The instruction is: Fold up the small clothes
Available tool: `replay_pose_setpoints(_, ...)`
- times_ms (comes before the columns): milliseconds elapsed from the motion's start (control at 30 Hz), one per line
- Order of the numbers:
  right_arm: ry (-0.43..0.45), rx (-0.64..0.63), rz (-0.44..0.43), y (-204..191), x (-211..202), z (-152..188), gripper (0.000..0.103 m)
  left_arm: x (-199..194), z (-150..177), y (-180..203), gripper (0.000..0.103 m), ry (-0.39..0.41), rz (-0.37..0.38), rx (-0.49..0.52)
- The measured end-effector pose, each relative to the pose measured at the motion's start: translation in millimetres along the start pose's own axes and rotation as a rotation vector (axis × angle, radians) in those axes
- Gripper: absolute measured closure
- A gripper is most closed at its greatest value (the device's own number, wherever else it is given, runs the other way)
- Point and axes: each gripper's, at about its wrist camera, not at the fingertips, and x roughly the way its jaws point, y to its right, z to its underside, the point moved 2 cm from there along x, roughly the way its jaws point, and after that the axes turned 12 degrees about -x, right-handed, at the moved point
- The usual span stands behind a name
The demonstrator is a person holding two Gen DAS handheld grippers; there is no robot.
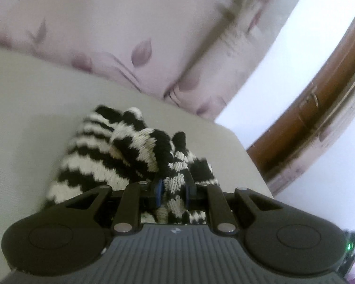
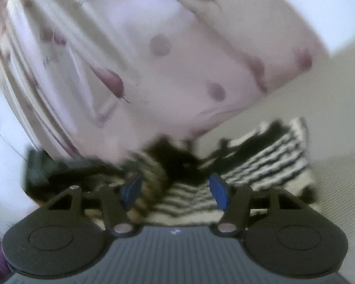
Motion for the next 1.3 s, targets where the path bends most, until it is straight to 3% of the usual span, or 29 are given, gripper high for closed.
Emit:
replay_pose_setpoints(133,0.005,0.196,-0.08,21.8,15.8,0.5,0.039,11.0,22.9,-7.8,0.084,0.032,0.028,0.032)
replay_pose_setpoints(333,-0.047,0.299,-0.138,30.4,51.6,1.6,0.039,4.3,37.8,-15.9,0.077,0.084,0.078,0.065)
replay_pose_setpoints(500,-0.138,0.311,-0.149,26.4,89.3,-3.1,0.039,2.7,49.6,-5.1,0.076,0.087,0.091,0.122)
replay_pose_setpoints(567,-0.214,0.297,-0.104,24.4,106.4,-4.2,0.039,3.5,54.8,-3.1,0.07,0.085,0.096,0.144)
replay_pose_setpoints(667,-0.255,0.271,-0.076,21.7,118.2,-5.3,0.039,-0.1,59.3,-4.2,0.069,0.089,0.118,0.139)
replay_pose_setpoints(867,-0.175,0.263,-0.05,25.0,92.9,-14.6,0.038,-35.6,51.2,-14.4,0.053,0.131,0.235,0.004)
replay_pose_setpoints(933,-0.167,0.286,-0.041,29.7,83.5,-9.6,0.029,-49.4,46.1,-15.7,0.05,0.162,0.255,-0.007)
replay_pose_setpoints(1100,-0.234,0.281,0.002,32.0,80.1,7.7,0.029,-75.7,48.9,-30.9,0.035,0.284,0.156,0.083)
replay_pose_setpoints(1300,-0.246,0.295,-0.019,28.6,99.6,9.5,0.029,-75.4,63.3,-69.0,0.032,0.327,0.084,0.108)
